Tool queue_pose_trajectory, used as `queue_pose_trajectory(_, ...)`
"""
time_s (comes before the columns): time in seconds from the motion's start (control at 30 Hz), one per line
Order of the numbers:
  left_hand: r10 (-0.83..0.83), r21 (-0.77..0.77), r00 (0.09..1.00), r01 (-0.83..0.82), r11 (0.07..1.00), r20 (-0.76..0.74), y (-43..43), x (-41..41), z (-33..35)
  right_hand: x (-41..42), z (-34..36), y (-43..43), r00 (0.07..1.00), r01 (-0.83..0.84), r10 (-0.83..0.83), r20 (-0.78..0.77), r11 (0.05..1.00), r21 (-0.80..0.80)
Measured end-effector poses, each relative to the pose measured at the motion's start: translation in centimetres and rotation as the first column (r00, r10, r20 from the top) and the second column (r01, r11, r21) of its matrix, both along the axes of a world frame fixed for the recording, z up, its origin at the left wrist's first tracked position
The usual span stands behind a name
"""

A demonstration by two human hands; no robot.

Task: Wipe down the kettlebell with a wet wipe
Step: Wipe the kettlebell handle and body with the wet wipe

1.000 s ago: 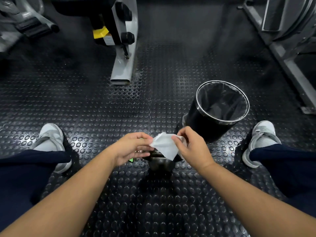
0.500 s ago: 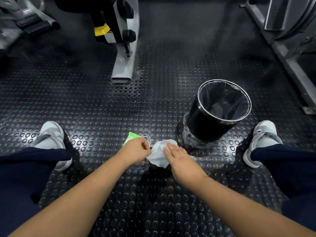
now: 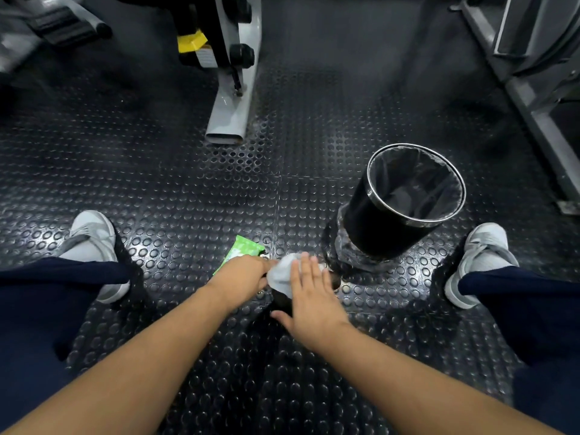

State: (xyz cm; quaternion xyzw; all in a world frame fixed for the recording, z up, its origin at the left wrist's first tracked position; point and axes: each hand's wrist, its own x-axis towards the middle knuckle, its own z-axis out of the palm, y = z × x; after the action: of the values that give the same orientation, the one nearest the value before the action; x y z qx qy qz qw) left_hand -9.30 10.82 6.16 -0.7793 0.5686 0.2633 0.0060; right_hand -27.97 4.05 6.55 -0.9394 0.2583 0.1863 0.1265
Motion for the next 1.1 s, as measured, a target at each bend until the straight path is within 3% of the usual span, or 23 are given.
queue_pose_trajectory(0.13,-0.002,0.068,0.998,-0.002,0.998,0.069,-0.2,0.4,0.2,1.3,-0.4,2.6,0.991,-0.13,0.132,0.019,0.989,-0.07)
queue_pose_trajectory(0.27,0.052,0.024,0.999,-0.052,0.998,0.0,-0.5,0.6,-0.1,-2.7,-0.8,2.2,0.973,-0.228,0.221,-0.067,0.965,-0.126)
queue_pose_trajectory(0.57,0.039,0.05,0.999,-0.039,0.998,0.007,-0.8,0.1,1.1,-1.4,-0.2,1.3,0.999,0.009,-0.004,0.048,0.995,-0.101)
queue_pose_trajectory(0.77,0.049,0.081,0.998,-0.051,0.995,0.032,-0.7,0.3,1.0,2.3,0.5,2.1,0.995,-0.089,0.091,0.032,0.994,-0.055)
queue_pose_trajectory(0.87,0.061,0.056,0.998,-0.061,0.997,-0.007,-0.5,0.2,0.9,0.3,-0.1,2.0,0.993,-0.115,0.115,-0.003,0.991,-0.062)
queue_pose_trajectory(1.0,0.07,0.069,0.997,-0.068,0.995,-0.03,-0.8,0.0,1.6,-3.7,-0.6,-0.5,0.999,0.017,-0.022,-0.048,0.995,-0.103)
queue_pose_trajectory(1.1,0.055,0.109,0.998,-0.053,0.993,-0.015,-1.1,-0.2,1.9,-2.2,-0.5,-1.0,0.996,0.083,-0.084,-0.003,0.992,-0.095)
